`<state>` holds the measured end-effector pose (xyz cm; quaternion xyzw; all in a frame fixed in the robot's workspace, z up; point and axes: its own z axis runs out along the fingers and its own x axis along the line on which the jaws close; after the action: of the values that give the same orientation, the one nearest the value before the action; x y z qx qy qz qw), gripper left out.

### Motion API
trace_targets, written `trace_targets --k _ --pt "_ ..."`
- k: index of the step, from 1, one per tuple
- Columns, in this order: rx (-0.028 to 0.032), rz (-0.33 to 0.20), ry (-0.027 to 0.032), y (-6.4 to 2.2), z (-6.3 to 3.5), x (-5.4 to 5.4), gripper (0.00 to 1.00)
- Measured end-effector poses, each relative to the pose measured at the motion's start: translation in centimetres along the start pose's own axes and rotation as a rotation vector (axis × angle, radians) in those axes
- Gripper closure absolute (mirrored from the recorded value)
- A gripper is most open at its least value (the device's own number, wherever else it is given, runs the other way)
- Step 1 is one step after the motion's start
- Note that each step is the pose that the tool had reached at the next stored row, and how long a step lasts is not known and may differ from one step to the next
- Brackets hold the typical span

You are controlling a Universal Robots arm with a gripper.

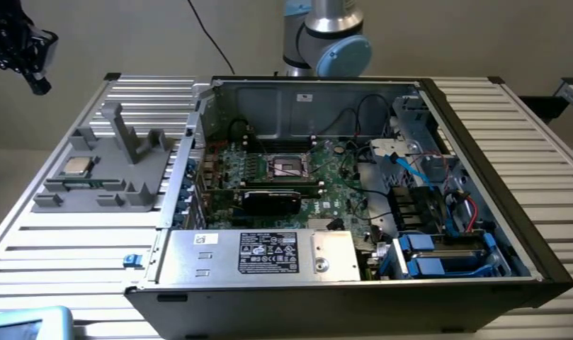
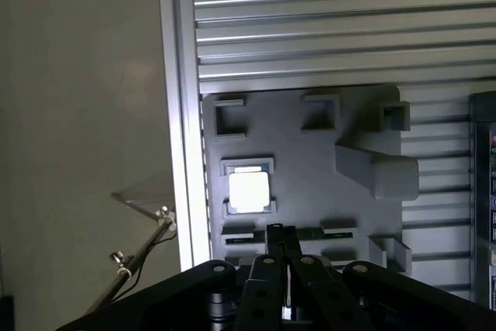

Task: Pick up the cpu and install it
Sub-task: 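Pick up the cpu and move it towards the insertion slot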

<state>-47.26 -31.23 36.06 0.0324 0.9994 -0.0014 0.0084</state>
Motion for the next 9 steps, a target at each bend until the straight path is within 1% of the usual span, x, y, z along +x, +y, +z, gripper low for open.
trace_targets --k 9 --pt "0.0002 0.0 0.0 0.0 0.0 0.22 0.89"
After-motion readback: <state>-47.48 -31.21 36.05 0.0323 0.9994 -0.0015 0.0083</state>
